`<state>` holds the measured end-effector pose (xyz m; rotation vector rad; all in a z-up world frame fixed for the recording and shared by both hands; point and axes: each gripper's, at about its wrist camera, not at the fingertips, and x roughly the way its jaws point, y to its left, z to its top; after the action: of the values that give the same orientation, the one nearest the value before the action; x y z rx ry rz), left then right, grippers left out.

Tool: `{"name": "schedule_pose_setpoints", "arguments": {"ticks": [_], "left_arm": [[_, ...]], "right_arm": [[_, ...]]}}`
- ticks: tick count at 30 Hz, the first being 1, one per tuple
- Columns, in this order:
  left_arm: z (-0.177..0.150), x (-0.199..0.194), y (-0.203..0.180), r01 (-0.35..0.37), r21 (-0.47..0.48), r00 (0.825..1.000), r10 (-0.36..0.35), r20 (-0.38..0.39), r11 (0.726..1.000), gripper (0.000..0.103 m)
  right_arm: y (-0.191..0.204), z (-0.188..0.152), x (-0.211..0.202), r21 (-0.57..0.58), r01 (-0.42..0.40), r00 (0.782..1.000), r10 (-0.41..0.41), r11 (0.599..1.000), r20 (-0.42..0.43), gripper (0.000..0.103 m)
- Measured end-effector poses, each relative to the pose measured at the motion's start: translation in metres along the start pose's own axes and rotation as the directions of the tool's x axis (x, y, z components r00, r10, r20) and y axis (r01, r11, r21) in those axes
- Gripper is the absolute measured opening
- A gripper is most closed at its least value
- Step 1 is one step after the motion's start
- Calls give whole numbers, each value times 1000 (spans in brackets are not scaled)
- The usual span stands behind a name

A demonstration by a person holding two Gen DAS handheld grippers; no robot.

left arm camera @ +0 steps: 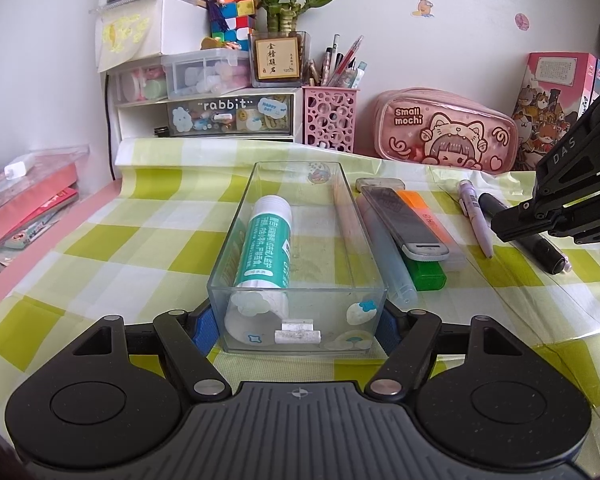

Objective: Organize stationery
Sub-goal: 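Close the right tool on the black marker and lift it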

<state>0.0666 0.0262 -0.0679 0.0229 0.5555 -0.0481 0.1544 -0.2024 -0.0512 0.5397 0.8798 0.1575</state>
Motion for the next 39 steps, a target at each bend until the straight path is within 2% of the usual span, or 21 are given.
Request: {"name": "schedule_pose_setpoints", "arguments": {"ticks": [4,15,23,29,33,36,38,39], "left_arm": [[0,0,0,0,0,1000,0,0,1000,72],[0,0,0,0,0,1000,0,0,1000,72],[0,0,0,0,0,1000,0,0,1000,72],[0,0,0,2,2,1000,-2,1,1000,72],[0,1,1,4,2,1000,-4,0,1000,72],[1,1,1,5,3,1000,-5,0,1000,72],[1,1,1,5,2,1000,-5,0,1000,72],[1,1,1,6,2,1000,-6,0,1000,72]], "right_arm": [[4,-6,-12,60,-80,997,79,995,27,0],[45,-25,-8,29,-214,977,215,976,-16,0],[77,-32,8,-59,-234,971,230,970,-68,0],[93,-33,20,-111,-221,973,210,969,-98,0],[97,-27,16,-132,-215,976,207,968,-70,0],[87,-15,4,-209,-61,996,72,976,43,0],[69,-4,4,-206,-5,999,15,979,46,1],[56,3,3,-202,27,999,-17,979,48,10]]}}
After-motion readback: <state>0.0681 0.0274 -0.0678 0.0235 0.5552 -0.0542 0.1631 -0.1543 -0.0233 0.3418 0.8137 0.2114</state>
